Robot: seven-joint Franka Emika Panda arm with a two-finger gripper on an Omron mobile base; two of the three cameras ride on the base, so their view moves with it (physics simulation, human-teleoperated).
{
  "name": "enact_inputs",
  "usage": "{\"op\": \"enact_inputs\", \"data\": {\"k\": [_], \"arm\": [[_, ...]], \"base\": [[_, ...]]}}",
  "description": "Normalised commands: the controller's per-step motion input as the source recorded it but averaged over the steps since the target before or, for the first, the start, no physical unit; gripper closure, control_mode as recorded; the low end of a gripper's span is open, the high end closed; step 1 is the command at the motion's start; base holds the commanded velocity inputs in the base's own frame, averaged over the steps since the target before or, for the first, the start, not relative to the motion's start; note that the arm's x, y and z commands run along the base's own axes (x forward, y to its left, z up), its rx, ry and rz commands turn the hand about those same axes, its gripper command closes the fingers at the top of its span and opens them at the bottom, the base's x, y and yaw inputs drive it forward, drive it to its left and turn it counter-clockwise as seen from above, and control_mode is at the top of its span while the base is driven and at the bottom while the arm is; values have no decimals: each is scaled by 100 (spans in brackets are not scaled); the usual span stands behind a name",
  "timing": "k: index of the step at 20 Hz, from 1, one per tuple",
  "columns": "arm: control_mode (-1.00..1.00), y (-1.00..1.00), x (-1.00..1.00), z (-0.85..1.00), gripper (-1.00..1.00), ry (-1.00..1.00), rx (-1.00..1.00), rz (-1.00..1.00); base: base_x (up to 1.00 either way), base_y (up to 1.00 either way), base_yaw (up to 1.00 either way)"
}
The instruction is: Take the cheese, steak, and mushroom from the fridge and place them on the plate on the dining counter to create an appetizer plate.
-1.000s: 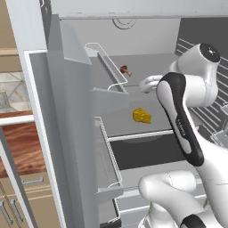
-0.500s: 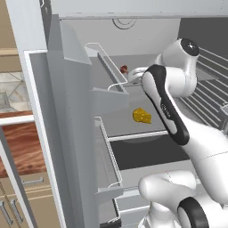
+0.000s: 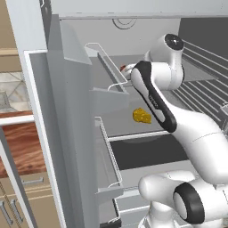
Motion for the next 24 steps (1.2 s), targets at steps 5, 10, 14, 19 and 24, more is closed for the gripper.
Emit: {"op": "enact_inputs", "data": {"k": [5,10,14,19,24], "arm": [[-100,0,44,0,-100,1,-3,0],[-100,0,51,0,-100,2,0,0],[-100,0,49,-2,-100,1,-1,0],[-100,0,41,-22,-100,1,-3,1],[-100,0,48,-31,-100,1,-3,1]], "base": [[0,0,0],[0,0,0],[0,0,0],[0,0,0],[0,0,0]]}}
